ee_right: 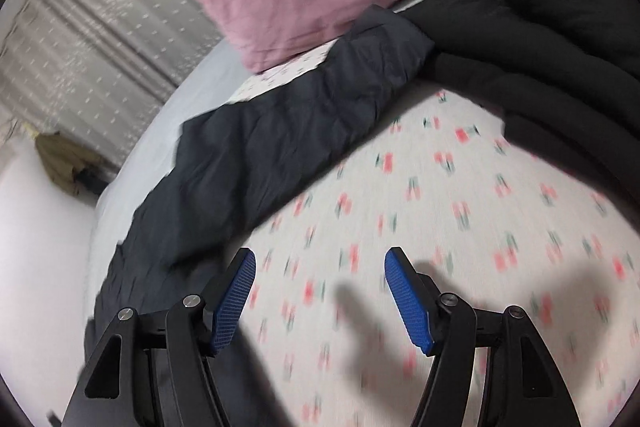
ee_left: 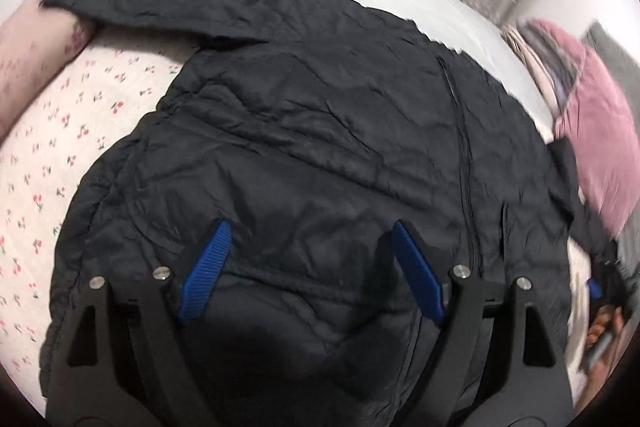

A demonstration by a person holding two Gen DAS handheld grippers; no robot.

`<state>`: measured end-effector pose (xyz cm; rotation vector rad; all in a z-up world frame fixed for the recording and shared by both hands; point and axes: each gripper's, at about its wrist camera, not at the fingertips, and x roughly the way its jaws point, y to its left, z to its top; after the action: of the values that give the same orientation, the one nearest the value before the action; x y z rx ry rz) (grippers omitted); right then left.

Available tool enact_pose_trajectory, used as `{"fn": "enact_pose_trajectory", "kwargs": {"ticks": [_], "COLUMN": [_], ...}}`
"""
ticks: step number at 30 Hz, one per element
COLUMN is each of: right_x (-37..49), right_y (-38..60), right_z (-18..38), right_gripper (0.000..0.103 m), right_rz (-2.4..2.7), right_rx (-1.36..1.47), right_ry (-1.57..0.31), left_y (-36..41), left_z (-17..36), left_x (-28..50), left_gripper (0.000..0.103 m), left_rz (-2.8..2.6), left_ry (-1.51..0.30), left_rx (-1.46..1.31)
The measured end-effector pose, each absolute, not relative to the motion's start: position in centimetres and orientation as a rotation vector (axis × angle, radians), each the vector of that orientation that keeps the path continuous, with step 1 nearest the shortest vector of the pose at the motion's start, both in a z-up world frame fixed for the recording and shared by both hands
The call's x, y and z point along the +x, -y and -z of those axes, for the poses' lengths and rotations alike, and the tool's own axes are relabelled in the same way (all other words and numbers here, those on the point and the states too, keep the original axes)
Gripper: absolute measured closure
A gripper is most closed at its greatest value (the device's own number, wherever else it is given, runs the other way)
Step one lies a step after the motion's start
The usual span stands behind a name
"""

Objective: Fold large clothes
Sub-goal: 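Grasp the jacket sleeve cuff with the right tool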

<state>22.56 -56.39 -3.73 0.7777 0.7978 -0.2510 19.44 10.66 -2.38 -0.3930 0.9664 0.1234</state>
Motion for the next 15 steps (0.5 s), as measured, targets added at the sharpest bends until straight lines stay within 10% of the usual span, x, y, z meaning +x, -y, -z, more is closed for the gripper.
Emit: {"fn": "enact_pose_trajectory", "kwargs": {"ticks": [13,15], "right_x": [30.7,31.2], "right_y": [61.7,62.1], "right_z": [5.5,5.3], "right_gripper": [0.035,0.049], "right_rz": [0.390,0.379], "right_rx": [0.791,0.816], "right_ry": [-0.723,-0.700], "left_y": [-9.7,-9.7], "left_z": [3.6,3.7], "left_x": [21.0,21.2], "left_gripper": [0.020,0.020], "left_rz": [-0.128,-0.129], "left_ry": [-0.991,-0.989], "left_rx": [-0.310,-0.297]}}
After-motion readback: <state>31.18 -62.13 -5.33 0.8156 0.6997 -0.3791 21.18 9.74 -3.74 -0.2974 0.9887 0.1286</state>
